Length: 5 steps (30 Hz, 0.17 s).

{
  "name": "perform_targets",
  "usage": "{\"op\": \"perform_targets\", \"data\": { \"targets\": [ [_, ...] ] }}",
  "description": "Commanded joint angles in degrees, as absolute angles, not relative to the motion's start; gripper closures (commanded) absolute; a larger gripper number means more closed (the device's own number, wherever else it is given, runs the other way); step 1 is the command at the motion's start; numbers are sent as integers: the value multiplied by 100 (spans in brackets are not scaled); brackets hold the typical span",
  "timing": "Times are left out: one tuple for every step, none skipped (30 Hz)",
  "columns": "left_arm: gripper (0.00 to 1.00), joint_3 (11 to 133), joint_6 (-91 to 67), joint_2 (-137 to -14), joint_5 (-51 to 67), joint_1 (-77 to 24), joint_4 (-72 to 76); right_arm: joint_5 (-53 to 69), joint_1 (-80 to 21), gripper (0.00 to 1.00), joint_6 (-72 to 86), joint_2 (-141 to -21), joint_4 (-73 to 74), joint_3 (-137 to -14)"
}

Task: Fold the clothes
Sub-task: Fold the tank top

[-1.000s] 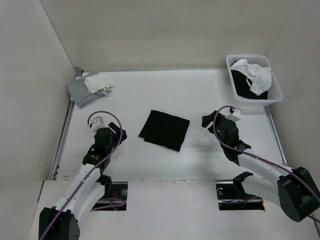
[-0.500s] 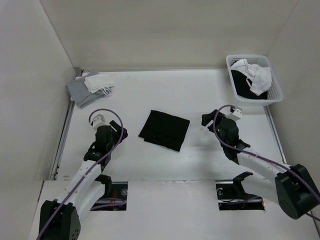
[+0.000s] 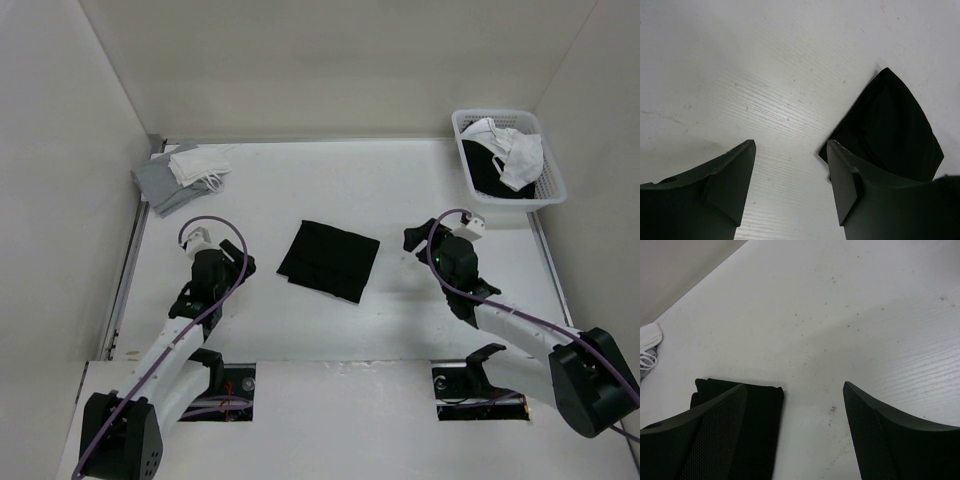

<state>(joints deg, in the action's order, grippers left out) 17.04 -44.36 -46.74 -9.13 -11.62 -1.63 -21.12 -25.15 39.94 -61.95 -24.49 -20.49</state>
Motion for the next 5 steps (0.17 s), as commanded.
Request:
{"op": "perform_targets", "data": {
  "targets": [
    [43, 1837, -4456, -4649, -844, -1120, 149, -2057, -2474, 18, 4034, -6170, -2760, -2153],
    [43, 1837, -4456, -4676, -844, -1120, 158, -2039, -2474, 18, 4034, -6179, -2760, -2153],
    [43, 1846, -4439, -4711, -844, -1129, 158, -2030, -2474, 18, 4034, -6187, -2760, -2153],
    [43, 1854, -4430, -4720, -844, -1138, 150, -2030, -2474, 18, 4034, -6187, -2760, -2153],
    [40, 1863, -4421, -4720, -844, -1155, 158, -2030, -2474, 18, 4034, -6196, -2760, -2162]
  ]
}}
